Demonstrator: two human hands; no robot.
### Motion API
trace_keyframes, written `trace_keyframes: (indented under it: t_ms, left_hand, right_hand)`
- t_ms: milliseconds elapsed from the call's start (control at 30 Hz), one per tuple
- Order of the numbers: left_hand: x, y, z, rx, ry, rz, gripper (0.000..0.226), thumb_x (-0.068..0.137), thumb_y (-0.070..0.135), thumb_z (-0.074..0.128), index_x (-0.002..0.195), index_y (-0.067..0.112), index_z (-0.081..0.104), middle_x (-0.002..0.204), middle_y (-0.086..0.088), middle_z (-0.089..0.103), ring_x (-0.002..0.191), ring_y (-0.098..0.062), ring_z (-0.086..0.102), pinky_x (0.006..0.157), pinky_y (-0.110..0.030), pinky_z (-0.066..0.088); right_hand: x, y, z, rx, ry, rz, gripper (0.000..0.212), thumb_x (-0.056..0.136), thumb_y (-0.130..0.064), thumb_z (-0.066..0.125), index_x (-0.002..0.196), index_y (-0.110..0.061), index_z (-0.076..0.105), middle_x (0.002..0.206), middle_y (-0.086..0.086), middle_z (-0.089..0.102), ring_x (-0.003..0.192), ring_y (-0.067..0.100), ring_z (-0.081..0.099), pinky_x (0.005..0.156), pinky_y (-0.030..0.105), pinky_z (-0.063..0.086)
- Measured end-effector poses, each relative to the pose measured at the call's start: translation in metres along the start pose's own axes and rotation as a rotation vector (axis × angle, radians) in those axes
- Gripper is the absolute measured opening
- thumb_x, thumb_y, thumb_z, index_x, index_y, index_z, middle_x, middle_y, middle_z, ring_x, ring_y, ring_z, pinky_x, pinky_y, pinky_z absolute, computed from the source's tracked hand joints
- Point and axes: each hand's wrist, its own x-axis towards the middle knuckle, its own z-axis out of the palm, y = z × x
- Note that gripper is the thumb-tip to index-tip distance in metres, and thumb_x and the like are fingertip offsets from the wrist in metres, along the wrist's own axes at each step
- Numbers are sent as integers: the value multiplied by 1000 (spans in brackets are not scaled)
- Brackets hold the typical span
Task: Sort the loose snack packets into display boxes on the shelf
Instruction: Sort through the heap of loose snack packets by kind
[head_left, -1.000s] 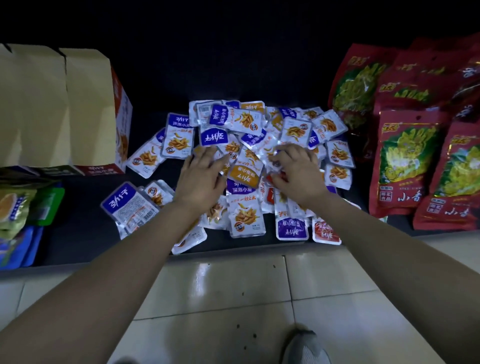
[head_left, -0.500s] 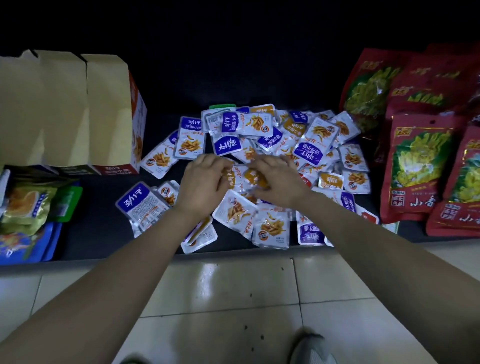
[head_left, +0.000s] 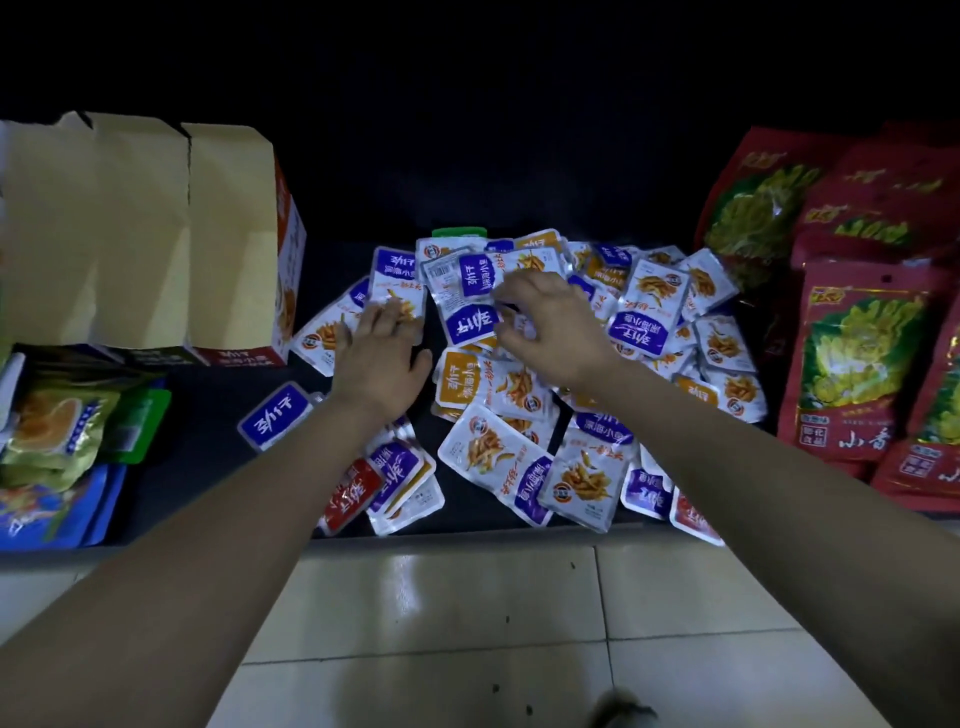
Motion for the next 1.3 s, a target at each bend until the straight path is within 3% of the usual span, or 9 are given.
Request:
trace_keyframes:
  t_ms: [133, 267, 400, 500, 633, 700, 833, 933, 1300]
  left_hand:
    - [-4, -6, -1, -4, 153, 107, 40, 100, 29, 45, 138, 18, 52, 143, -6, 47, 134, -28, 35, 112, -40, 19]
    - [0, -13, -4, -16, 222, 121, 31, 99, 25, 48, 124, 12, 61, 120, -11, 56, 117, -31, 45, 94, -40, 33]
    - [9, -13, -4, -91, 203, 142, 41, 100, 25, 48, 140, 18, 49, 149, -10, 40, 138, -32, 32, 110, -43, 26]
    - [15, -12, 0, -40, 62, 151, 47, 104, 35, 35, 150, 30, 33, 161, -1, 20, 150, -25, 10, 120, -42, 7]
    - [11, -14, 0, -64, 163, 217, 46, 94, 38, 33, 124, 22, 64, 130, -2, 58, 126, -27, 43, 104, -37, 23]
    - [9, -17, 0, -66, 196, 246, 50, 92, 41, 30, 117, 20, 68, 117, -2, 61, 117, -26, 47, 98, -34, 24]
    - [13, -18, -1, -118, 186, 177, 44, 101, 35, 39, 142, 25, 47, 154, -3, 34, 142, -26, 28, 113, -40, 18]
    - [20, -18, 4, -24, 56, 186, 47, 105, 38, 29, 152, 34, 27, 163, 2, 12, 150, -20, 6, 120, -37, 3]
    - [32, -31, 5, -89, 131, 152, 42, 102, 40, 42, 143, 32, 45, 158, 0, 29, 146, -23, 18, 115, -35, 10]
  right_hand:
    - [22, -3, 23, -139, -267, 9, 67, 98, -52, 42, 155, -25, 18, 164, 0, 7, 150, 17, 0, 119, 43, 4]
    - [3, 3, 29, -138, -130, -135, 59, 90, -57, 35, 134, -22, 53, 139, 0, 50, 131, 23, 38, 104, 37, 20]
    - [0, 8, 19, -54, -1, -140, 40, 89, -49, 39, 95, -23, 69, 92, -5, 63, 96, 17, 52, 86, 29, 22]
    - [29, 4, 14, 14, 75, -94, 30, 96, -37, 47, 113, -21, 67, 117, 1, 66, 115, 22, 54, 97, 35, 27]
    - [53, 2, 28, -92, -184, -2, 58, 100, -47, 40, 152, -22, 29, 161, 0, 20, 149, 17, 13, 117, 39, 6]
    - [46, 4, 37, -135, -181, -43, 60, 98, -53, 38, 149, -22, 35, 157, 1, 30, 145, 20, 22, 115, 39, 10]
    - [32, 1, 38, -98, -11, -171, 39, 95, -43, 48, 123, -20, 62, 116, 0, 59, 111, 21, 49, 88, 30, 19]
    - [54, 0, 32, 6, 100, -80, 24, 96, -25, 53, 115, -14, 64, 109, 6, 61, 105, 25, 55, 92, 35, 31]
    - [122, 3, 39, -154, 235, 178, 23, 92, -15, 63, 114, -8, 65, 113, 13, 57, 91, 32, 61, 68, 39, 51]
